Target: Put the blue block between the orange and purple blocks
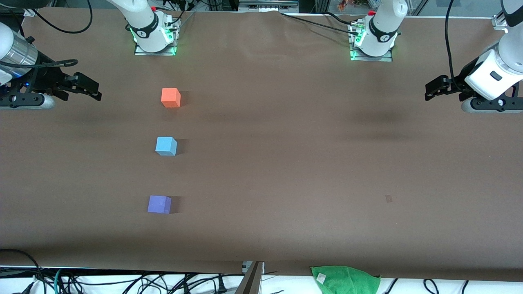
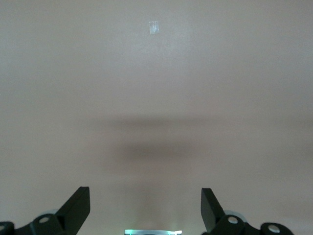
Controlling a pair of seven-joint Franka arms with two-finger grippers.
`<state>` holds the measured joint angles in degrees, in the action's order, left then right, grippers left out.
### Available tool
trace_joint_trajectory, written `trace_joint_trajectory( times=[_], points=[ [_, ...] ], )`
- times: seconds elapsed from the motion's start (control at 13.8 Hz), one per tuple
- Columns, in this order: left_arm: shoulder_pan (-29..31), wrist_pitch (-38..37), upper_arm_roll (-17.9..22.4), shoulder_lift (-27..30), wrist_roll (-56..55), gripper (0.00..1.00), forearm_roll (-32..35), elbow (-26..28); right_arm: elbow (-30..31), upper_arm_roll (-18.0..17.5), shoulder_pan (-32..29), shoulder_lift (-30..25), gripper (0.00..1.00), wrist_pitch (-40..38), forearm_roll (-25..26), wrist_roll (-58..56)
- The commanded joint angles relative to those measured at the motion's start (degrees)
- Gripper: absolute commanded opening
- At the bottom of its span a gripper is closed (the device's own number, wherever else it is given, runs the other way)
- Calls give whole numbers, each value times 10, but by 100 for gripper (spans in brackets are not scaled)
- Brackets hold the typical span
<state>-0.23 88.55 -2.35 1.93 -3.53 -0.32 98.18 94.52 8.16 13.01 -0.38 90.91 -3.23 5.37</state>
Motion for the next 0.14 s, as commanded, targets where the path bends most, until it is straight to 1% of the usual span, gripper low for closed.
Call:
trace_joint_trajectory(
  times=[0.0, 0.07],
  points=[
    [-1, -14, 0, 5, 11, 100, 12, -8, -14, -12, -11, 5, 100, -10, 10, -8],
    [-1, -14, 0, 4, 11, 100, 11, -8, -14, -13, -11, 5, 100, -11, 10, -9]
  ],
)
